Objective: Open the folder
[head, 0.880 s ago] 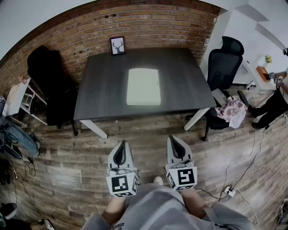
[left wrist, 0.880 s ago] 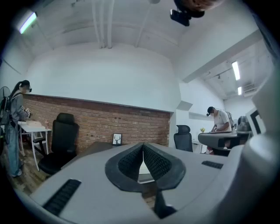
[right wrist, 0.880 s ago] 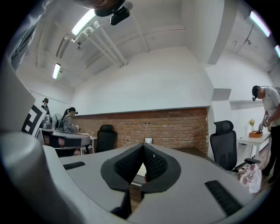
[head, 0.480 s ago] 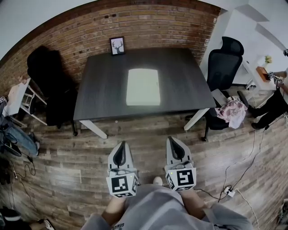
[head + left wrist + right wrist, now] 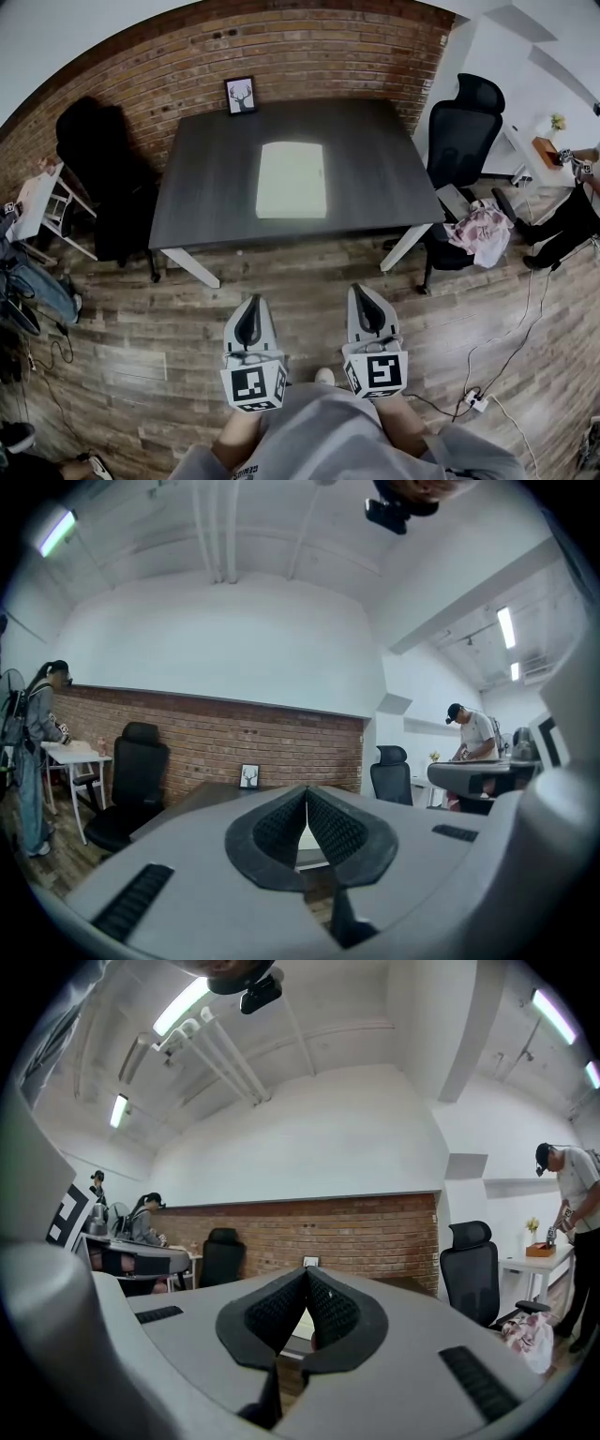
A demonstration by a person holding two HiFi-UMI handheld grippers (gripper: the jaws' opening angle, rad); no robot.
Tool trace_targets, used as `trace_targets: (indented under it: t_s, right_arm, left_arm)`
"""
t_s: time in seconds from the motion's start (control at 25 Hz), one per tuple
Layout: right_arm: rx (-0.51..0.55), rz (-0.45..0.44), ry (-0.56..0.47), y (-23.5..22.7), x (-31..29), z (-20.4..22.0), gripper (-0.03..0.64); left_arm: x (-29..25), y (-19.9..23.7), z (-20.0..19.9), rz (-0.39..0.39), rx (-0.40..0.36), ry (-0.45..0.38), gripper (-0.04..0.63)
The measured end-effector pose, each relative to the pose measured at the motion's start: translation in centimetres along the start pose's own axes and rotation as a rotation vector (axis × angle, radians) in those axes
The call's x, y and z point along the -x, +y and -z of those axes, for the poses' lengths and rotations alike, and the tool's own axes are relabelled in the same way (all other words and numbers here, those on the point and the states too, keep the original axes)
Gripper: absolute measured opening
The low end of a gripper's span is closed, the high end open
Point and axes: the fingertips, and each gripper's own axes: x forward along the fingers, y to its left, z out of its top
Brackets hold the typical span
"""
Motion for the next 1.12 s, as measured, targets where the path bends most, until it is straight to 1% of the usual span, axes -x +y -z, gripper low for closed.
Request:
trace_targets:
  t_s: [0.36, 0.52, 0.8, 0.96, 1.12]
  right_arm:
    - [-0.002, -0.036, -0.007, -2.3, 1.8, 0.7, -0.002]
    - [-0.019, -0.049, 0.010, -3.0, 1.9, 1.5, -0.002]
    - [-0.025, -0.084, 0.020, -2.9, 0.5, 2.1, -0.002]
    - [-0.030, -0.077, 0.030, -3.3, -1.1, 2.6, -0.002]
    - [-0.021, -0.070, 0.029, -3.6, -3.6, 2.6, -0.002]
  left_arm:
    - [0.7, -3.3, 0.8, -0.021, -0.004, 0.005, 0.005]
    - [0.9, -4.1, 1.3, -0.032, -0.012, 0.015, 0.005]
    - [0.0, -3.6, 1.7, -0.059, -0.016, 0.031, 0.005]
    - [-1.5, -3.3, 1.7, -0.048, -0.022, 0.031, 0.005]
    - [-4.0, -2.1, 1.7, -0.044, -0.014, 0.032, 0.005]
